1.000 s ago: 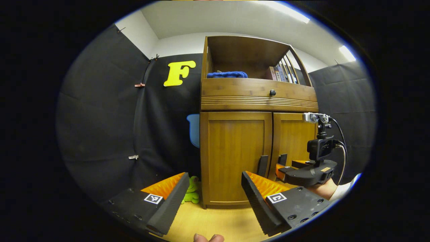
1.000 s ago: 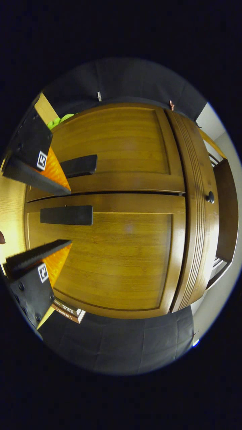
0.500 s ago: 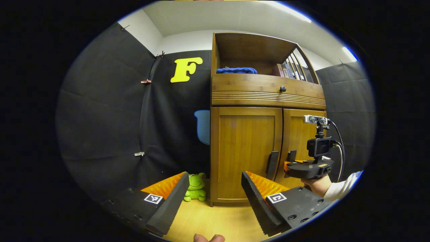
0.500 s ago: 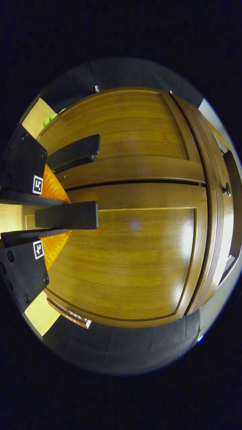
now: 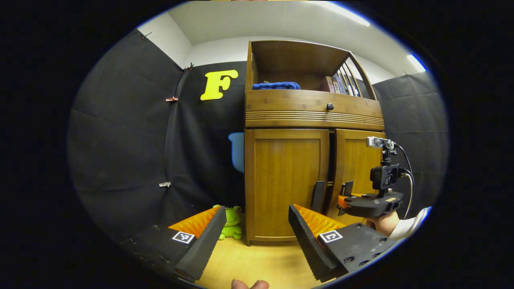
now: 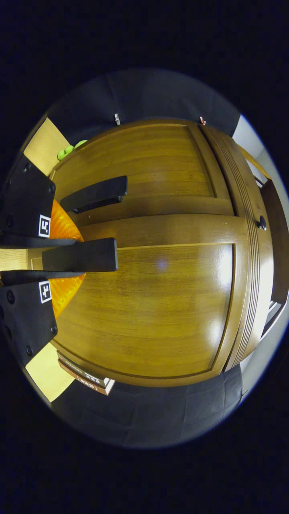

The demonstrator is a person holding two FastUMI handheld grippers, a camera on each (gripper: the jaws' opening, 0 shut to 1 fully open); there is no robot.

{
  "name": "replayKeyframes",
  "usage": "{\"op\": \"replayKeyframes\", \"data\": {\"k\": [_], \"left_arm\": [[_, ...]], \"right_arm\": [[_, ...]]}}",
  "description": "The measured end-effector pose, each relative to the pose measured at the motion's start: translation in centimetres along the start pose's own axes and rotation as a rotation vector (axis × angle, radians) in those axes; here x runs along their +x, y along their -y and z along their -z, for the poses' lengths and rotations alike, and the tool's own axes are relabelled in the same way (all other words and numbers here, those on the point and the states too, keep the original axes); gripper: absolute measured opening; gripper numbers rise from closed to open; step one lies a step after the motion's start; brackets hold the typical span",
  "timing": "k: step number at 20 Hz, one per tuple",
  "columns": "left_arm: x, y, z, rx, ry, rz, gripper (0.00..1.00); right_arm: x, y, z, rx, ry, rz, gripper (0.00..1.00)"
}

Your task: Open the right door of the double-door shoe cabinet with the right hand, and open the left door with the left hand.

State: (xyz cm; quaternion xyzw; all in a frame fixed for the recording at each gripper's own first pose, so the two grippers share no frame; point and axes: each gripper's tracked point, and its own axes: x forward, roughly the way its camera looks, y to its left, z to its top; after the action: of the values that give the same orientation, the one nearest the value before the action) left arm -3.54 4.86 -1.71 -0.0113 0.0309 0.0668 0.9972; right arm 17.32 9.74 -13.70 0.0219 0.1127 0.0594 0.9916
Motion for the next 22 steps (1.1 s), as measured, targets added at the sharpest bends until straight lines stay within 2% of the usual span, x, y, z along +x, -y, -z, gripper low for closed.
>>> {"op": "replayKeyframes", "data": {"k": [6, 7, 8, 10, 22], "left_arm": [[0.1, 3.3, -0.9, -0.006, 0.014, -0.007, 0.96], [0.1, 4.0, -1.1, -0.007, 0.018, -0.004, 0.96], [0.2, 4.7, -1.3, -0.008, 0.022, -0.001, 0.96], [0.5, 6.2, -1.8, -0.012, 0.031, 0.008, 0.96], [2.7, 13.9, -2.7, -0.025, 0.048, 0.109, 0.96]], "right_arm": [[-5.0, 1.8, 0.9, 0.018, -0.014, -0.073, 0.24], [-5.9, 2.2, 1.0, 0.02, -0.016, -0.082, 0.21], [-6.6, 2.6, 1.0, 0.021, -0.018, -0.088, 0.24], [-8.0, 3.5, 1.2, 0.006, -0.019, -0.097, 0.24], [-14.8, 10.5, 1.2, -0.031, -0.073, -0.068, 0.23]]}}
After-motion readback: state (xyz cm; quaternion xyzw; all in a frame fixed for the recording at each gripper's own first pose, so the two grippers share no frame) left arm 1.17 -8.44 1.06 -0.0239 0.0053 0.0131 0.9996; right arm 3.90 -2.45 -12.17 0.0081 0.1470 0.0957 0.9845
